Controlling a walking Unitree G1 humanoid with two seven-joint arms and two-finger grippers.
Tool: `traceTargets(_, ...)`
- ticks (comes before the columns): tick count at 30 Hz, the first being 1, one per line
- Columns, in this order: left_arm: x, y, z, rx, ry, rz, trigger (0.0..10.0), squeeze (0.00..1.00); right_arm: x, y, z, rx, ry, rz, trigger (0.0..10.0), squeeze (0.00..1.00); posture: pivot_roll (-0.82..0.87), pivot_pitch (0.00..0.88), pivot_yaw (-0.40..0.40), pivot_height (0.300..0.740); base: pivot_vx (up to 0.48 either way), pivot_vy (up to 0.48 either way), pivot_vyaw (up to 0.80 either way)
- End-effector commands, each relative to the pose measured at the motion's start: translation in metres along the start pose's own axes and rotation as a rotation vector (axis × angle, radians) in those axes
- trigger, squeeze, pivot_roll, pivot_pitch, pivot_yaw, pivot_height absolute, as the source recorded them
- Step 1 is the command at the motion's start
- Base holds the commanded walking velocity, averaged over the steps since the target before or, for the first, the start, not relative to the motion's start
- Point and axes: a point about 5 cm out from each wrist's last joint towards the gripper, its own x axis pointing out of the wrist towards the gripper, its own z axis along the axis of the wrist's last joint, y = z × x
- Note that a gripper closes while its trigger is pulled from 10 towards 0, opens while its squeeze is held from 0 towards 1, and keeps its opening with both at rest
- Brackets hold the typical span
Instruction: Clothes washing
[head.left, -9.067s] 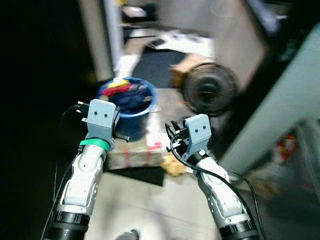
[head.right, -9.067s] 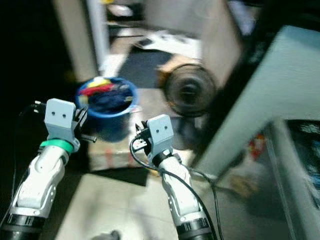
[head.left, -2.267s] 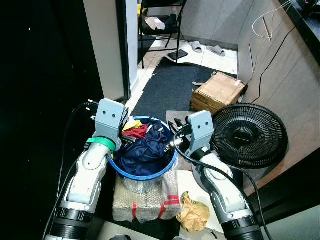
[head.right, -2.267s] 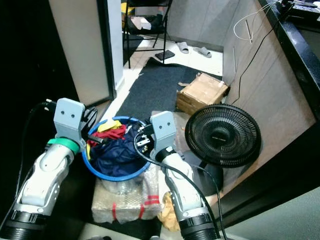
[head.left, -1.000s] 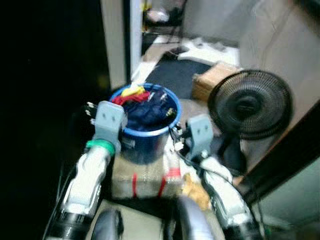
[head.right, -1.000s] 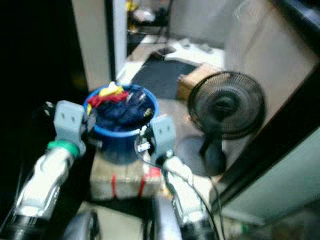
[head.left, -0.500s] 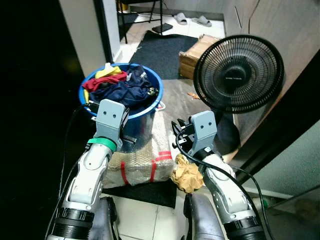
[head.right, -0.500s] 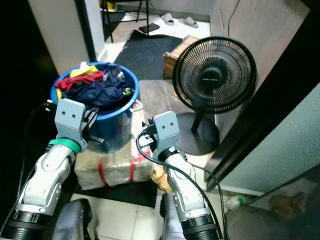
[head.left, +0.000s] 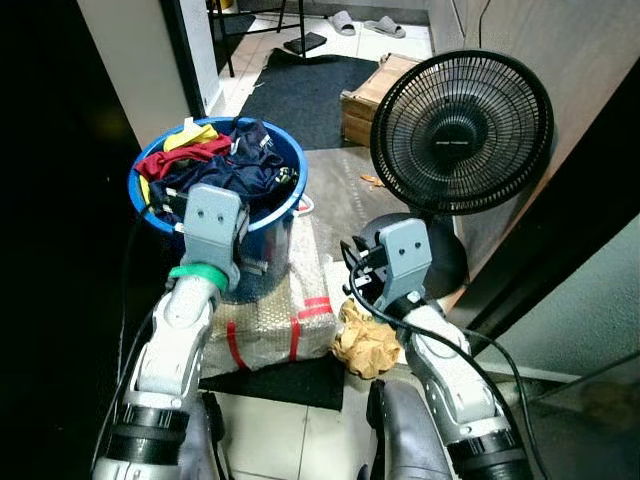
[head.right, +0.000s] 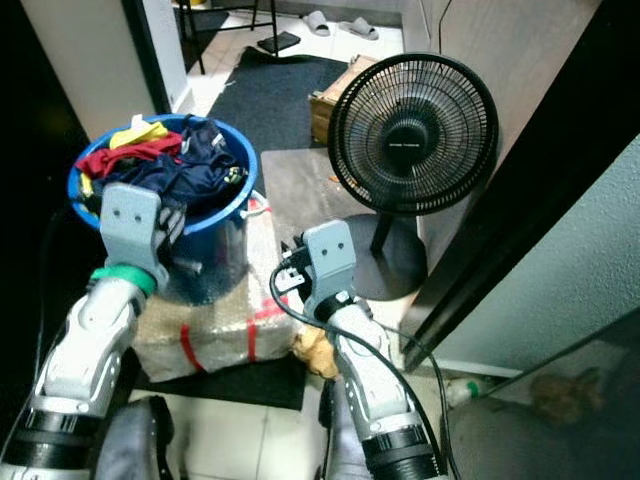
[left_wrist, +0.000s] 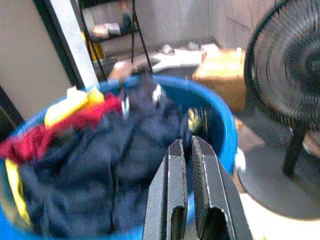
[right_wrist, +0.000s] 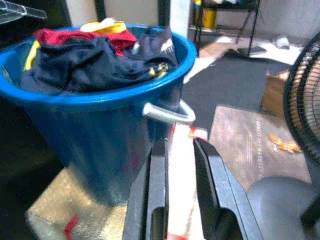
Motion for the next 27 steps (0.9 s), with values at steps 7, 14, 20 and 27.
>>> traceTargets(7, 0.014, 0.003, 0.008, 0.002, 0.007, 0.032, 10.0, 0.0, 0.027, -0.007, 0.025, 0.0, -0.083, -0.002, 10.0, 0.0, 0.02, 0.078, -0.014, 0.465, 0.0, 0.0, 0.0)
traceTargets(14, 0.013, 0.007, 0.01, -0.014, 0.02, 0.06, 10.0, 0.0, 0.036, -0.002, 0.03, 0.001, -0.086, 0.015, 10.0, 0.0, 0.03, 0.121, -0.03, 0.455, 0.0, 0.0, 0.0)
traceTargets(20, 0.015, 0.012, 0.024, -0.04, -0.001, 0.101, 10.0, 0.0, 0.042, -0.002, 0.032, -0.009, -0.078, 0.022, 10.0, 0.0, 0.04, 0.188, -0.042, 0.44, 0.0, 0.0, 0.0)
traceTargets(27, 0.018, 0.011, 0.034, -0.053, -0.02, 0.11, 10.0, 0.0, 0.044, -0.007, 0.034, -0.019, -0.076, 0.009, 10.0, 0.0, 0.04, 0.237, -0.038, 0.44, 0.0, 0.0, 0.0)
